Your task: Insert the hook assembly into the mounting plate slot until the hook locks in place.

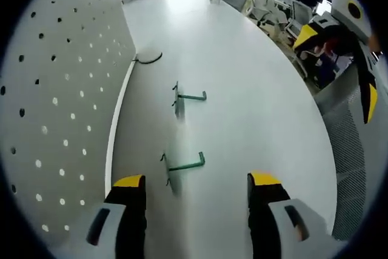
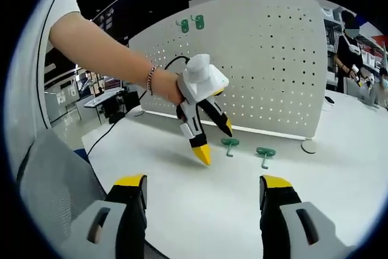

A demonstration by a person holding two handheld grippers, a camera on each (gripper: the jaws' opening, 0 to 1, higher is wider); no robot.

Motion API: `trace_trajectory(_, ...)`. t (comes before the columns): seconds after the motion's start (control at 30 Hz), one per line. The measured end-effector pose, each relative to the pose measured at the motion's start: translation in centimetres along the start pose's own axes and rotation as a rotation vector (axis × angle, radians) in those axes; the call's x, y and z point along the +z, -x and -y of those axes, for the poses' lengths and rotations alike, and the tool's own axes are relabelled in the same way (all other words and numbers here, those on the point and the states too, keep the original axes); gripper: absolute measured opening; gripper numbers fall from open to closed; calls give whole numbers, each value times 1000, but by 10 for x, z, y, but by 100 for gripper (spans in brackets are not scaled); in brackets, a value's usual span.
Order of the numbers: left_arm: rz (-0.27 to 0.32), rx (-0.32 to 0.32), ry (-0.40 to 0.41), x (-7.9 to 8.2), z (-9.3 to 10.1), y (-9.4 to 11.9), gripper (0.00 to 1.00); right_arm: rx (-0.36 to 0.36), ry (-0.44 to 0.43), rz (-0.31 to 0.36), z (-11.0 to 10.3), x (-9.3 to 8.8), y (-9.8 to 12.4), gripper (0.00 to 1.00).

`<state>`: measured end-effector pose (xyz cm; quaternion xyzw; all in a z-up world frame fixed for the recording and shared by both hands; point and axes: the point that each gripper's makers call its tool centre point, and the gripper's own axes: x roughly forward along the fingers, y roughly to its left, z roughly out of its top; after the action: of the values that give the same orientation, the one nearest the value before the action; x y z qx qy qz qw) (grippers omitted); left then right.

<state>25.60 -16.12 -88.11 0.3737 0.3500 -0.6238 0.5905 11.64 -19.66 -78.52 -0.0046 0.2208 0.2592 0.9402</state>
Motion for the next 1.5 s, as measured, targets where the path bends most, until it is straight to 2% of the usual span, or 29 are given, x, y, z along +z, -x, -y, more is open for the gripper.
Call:
trace_trajectory(0.13,-14,-6,-10,-5,2,-3,70,-1,3,-1,0,0,0,73)
trace_trajectory(0.57,8,-2,1,-2,-2,-3,67,-1,0,-1,0,0,0,73)
trace_trajectory(0.93,34,40,68,0,-17,0,44,-11,-5,-5,2,-1,1,72)
trace_trajectory(1.07,44,54,89,0,-21,1,33,-12,-7,-8,2,-2,1,72)
trace_trajectory(1.3,44,61,87,0,-23,1,24,-10,-8,-11,2,-3,0,73)
trace_trajectory(1.5,48,72,98,1,-25,1,20,-10,-10,-13,2,-3,0,73)
